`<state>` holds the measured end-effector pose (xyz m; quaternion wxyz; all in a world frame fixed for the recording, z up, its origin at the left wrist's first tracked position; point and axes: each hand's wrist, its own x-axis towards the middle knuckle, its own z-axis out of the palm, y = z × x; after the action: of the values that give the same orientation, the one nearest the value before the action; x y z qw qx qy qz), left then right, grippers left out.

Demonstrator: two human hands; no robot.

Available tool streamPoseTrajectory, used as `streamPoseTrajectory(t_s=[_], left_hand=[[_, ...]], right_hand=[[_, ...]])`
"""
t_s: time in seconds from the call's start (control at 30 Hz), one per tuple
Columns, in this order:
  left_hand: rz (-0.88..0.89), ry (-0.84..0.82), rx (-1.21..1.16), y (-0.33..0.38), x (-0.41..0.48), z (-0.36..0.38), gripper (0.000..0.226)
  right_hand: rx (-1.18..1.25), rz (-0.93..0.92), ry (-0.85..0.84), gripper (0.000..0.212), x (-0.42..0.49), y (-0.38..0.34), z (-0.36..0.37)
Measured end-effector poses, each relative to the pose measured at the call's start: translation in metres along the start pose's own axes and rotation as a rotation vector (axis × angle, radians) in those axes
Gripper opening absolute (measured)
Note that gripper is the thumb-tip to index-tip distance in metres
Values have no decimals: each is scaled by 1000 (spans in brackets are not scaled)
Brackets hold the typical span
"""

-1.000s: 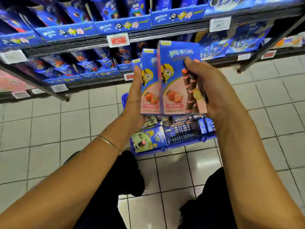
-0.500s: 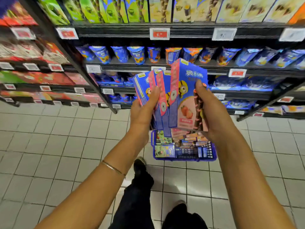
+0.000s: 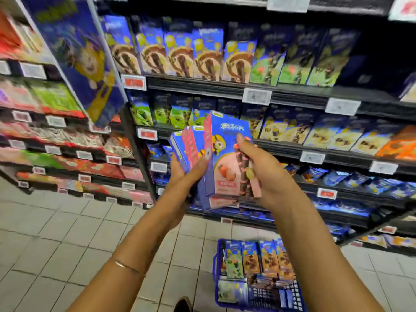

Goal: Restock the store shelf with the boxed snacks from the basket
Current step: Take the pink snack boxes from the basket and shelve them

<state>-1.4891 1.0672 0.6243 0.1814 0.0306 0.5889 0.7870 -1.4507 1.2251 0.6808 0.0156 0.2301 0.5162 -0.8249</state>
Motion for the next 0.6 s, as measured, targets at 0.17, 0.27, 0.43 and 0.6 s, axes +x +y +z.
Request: streamPoseTrajectory(t_s=[0.17, 0.27, 0.43, 0.6], left_hand=[[-52, -38, -238, 53, 36, -38, 90], [-7, -39, -259, 87, 49, -54, 83], [78, 33, -103, 141, 73, -59, 38], [154, 0, 31, 200, 101, -50, 18]], right_hand=[[-21, -6, -11, 27, 32, -35, 69], [-47, -41, -40, 42, 46, -52, 101], [-152, -219, -77, 30, 65, -83, 129], [-258, -368, -103, 18, 87, -132, 155]])
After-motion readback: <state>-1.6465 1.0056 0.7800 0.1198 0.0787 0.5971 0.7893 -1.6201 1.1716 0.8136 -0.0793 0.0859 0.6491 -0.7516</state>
